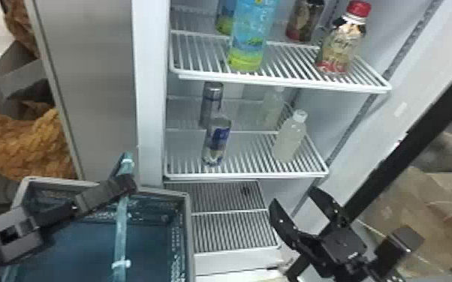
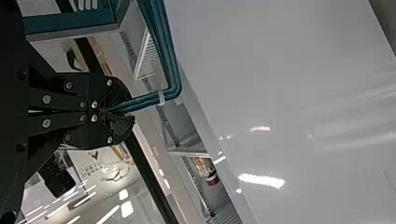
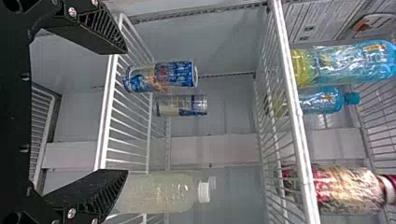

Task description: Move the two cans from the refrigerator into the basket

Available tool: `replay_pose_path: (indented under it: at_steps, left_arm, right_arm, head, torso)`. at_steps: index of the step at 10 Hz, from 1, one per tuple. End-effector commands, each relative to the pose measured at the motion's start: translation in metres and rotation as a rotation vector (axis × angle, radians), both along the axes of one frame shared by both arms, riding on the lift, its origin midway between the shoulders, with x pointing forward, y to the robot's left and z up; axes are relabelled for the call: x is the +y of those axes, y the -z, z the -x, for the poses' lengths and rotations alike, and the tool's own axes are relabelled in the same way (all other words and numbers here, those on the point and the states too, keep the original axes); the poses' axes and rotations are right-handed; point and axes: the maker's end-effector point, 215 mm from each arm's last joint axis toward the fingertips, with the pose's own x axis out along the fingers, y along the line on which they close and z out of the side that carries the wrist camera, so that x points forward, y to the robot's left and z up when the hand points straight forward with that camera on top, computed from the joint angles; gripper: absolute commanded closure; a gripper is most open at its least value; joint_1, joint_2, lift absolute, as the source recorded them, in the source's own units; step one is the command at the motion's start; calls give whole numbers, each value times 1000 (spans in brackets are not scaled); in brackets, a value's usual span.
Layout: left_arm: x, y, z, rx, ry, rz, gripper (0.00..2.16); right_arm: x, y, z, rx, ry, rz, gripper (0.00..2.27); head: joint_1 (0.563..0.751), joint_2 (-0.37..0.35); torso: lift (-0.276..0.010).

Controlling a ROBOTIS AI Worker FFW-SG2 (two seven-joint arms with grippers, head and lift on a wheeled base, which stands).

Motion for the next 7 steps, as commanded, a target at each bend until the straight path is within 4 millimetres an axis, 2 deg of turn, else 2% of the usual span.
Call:
replay_pose_path:
  at_steps: [1, 5, 7]
  left_arm:
    - [-1, 0, 1, 2, 2, 0, 1210]
    - [-4, -1, 1, 0, 11, 1, 1210]
    - [-3, -2, 1, -1, 11, 4, 1210]
  right_arm:
    - [12, 1, -19, -6, -18, -6, 133]
    - [24, 6, -55, 8, -34, 2, 133]
    - [40, 9, -73, 14, -66, 1, 133]
  head:
    - [695, -253]
    - [695, -209]
    - [695, -202]
  torso:
    - [-219]
    - [-219]
    - [-219]
